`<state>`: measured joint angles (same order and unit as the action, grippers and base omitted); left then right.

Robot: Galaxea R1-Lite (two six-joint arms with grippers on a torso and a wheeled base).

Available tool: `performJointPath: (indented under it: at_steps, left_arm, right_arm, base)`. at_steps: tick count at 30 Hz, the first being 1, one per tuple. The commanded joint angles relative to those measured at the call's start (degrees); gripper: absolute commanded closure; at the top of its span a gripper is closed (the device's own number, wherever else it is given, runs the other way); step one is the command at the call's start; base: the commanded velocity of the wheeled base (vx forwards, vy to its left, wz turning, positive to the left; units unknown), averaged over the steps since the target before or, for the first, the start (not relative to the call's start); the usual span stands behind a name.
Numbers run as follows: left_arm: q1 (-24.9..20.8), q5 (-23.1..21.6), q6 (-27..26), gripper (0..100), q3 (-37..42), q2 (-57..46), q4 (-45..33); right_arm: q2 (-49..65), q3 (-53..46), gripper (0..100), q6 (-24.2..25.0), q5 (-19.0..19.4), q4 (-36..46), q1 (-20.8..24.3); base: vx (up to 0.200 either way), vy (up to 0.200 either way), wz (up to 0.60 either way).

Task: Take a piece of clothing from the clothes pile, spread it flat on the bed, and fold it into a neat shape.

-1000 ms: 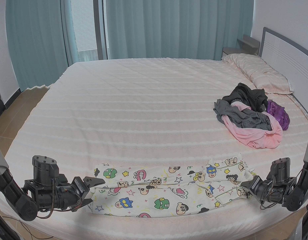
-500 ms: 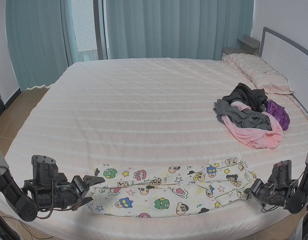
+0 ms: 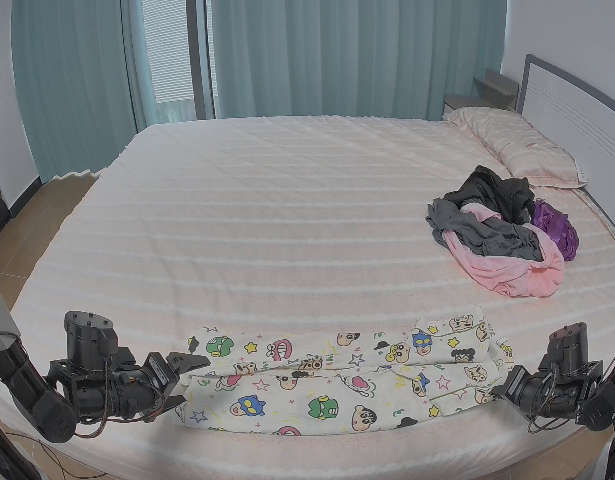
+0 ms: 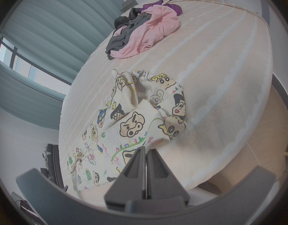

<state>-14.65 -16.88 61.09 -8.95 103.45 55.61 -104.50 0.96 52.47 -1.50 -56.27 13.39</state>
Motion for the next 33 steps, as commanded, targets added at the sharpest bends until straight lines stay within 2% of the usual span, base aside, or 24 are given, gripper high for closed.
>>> performJointPath:
  at_steps: [1,6,7,12,15,16,17,21,22,23,25,26,27,30,33]
  left_arm:
    - [0.0,0.0,0.0,0,0.0,0.3,0.0]
    - [0.1,0.2,-0.1,0,0.1,0.3,0.1]
    - [0.1,0.4,-0.1,0,0.0,0.2,0.1]
    - [0.4,0.5,-1.5,0,-0.6,-0.2,0.3]
    - [1.8,0.9,-6.7,0,-3.2,0.2,-0.1]
    - [1.8,0.9,-6.7,0,-3.2,0.2,-0.1]
    - [3.2,1.2,-10.9,0,-5.4,1.1,-0.5]
    - [6.4,1.2,-20.5,0,-9.2,4.0,-3.3]
    - [6.4,1.2,-20.5,0,-9.2,4.0,-3.3]
    - [8.0,1.3,-25.7,0,-12.2,5.7,-7.6]
    - [9.1,1.4,-28.9,0,-15.7,6.6,-12.3]
    - [9.1,1.4,-28.9,0,-15.7,6.6,-12.3]
    - [10.0,1.5,-32.2,0,-19.2,7.7,-17.6]
    - [10.4,1.5,-38.1,0,-22.3,10.5,-23.5]
    - [10.6,1.1,-39.3,0,-23.4,11.4,-24.1]
  right_arm:
    - [1.9,-0.9,100,-0.3,-0.5,1.0,1.7]
    - [-0.8,-0.9,100,-0.3,-0.5,2.4,2.9]
    - [-1.4,-0.9,0,-0.4,-0.5,2.5,3.0]
    - [-1.3,-1.0,0,-2.2,-0.7,2.7,3.0]
    - [2.9,-1.0,0,-3.4,-1.0,4.4,2.7]
    - [2.9,-1.0,0,-3.4,-1.0,4.4,2.7]
    - [4.3,-0.3,0,-4.5,-1.1,6.8,2.7]
    - [6.9,0.3,0,-5.6,-1.3,8.1,2.3]
    - [6.9,0.3,0,-5.6,-1.3,8.1,2.3]
    - [7.7,0.6,0,-5.7,-2.3,8.1,1.8]
    - [8.1,1.3,0,-6.1,-4.3,8.1,1.9]
    - [8.1,1.3,0,-6.1,-4.3,8.1,1.9]
    - [8.3,1.8,0,-6.9,-6.2,7.8,1.9]
    - [9.6,2.3,0,-8.7,-8.3,8.1,1.8]
    - [10.0,2.8,0,-9.2,-8.5,8.2,1.7]
  base:
    - [0.0,0.0,0.0]
    - [0.0,0.0,0.0]
    - [0.0,0.0,0.0]
    - [0.0,0.0,0.0]
    - [0.0,0.0,0.0]
    - [0.0,0.0,0.0]
    - [0.0,0.0,0.0]
    - [0.0,0.0,0.0]
    - [0.0,0.0,0.0]
    - [0.0,0.0,0.0]
    - [0.0,0.0,0.0]
    - [0.0,0.0,0.0]
    - [0.0,0.0,0.0]
    - [0.0,0.0,0.0]
    - [0.0,0.0,0.0]
